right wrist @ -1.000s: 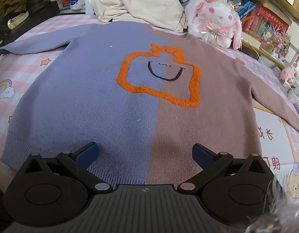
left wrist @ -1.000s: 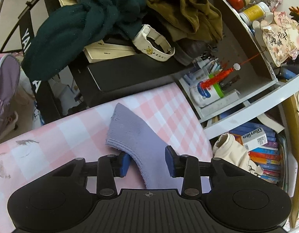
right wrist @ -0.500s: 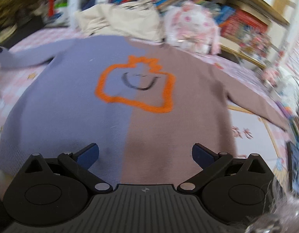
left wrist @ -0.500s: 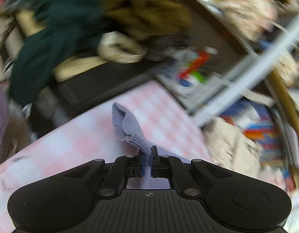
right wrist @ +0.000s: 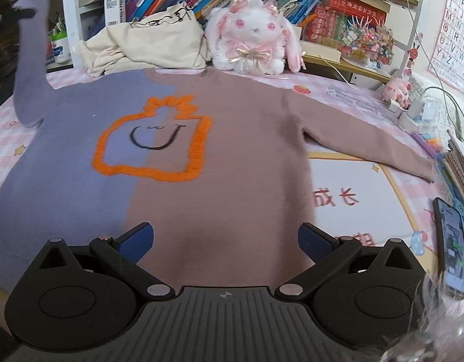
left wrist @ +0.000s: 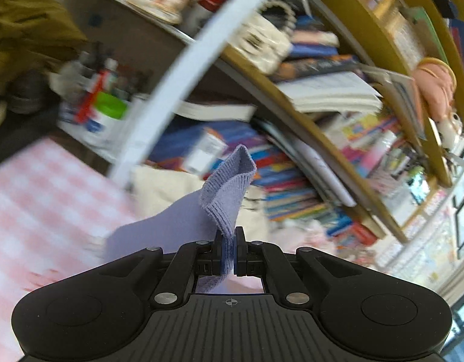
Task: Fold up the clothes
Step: 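Lift the lavender sleeve with the left gripper and fold it across the chest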
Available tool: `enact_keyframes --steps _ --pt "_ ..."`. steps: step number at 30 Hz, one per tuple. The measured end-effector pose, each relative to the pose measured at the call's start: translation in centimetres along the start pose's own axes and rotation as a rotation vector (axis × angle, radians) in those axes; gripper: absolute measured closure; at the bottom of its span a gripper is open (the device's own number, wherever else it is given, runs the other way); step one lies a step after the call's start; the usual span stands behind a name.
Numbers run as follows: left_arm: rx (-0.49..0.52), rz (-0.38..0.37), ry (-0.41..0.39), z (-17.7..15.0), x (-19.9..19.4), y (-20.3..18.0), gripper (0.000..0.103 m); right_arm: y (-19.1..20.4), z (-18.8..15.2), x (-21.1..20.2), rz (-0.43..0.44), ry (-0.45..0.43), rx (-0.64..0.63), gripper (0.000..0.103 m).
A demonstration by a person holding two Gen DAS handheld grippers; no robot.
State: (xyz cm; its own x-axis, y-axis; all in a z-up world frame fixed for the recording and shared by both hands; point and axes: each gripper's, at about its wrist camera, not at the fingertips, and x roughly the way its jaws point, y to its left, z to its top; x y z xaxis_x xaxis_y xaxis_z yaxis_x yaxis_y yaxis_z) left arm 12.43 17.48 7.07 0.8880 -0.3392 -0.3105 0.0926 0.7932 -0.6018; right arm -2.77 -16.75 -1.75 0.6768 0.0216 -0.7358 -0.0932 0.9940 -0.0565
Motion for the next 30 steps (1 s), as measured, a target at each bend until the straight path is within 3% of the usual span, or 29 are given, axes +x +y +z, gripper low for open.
enact_keyframes --steps 7,12,25,27,30 --pt "0.04 -0.01 0.026 -2.0 4.0 -6.8 0.1 -5.1 0.2 0.9 0.076 0.028 0.005 0.0" --pt "0.054 0.026 0.053 -3.4 6.9 -10.0 0.1 -7.4 0.1 1.6 0.148 0.04 -0.04 0.0" --pt "0.063 0.148 0.151 -9.1 12.3 -12.6 0.099 -12.3 -0.4 2.4 0.216 0.058 -0.102 0.0" --pt "0.068 0.174 0.162 -9.5 12.7 -12.9 0.091 -12.9 -0.6 2.4 0.221 0.064 -0.102 0.0" --pt "0.077 0.189 0.157 -10.0 12.2 -13.3 0.06 -13.4 -0.6 2.5 0.238 0.07 -0.104 0.0"
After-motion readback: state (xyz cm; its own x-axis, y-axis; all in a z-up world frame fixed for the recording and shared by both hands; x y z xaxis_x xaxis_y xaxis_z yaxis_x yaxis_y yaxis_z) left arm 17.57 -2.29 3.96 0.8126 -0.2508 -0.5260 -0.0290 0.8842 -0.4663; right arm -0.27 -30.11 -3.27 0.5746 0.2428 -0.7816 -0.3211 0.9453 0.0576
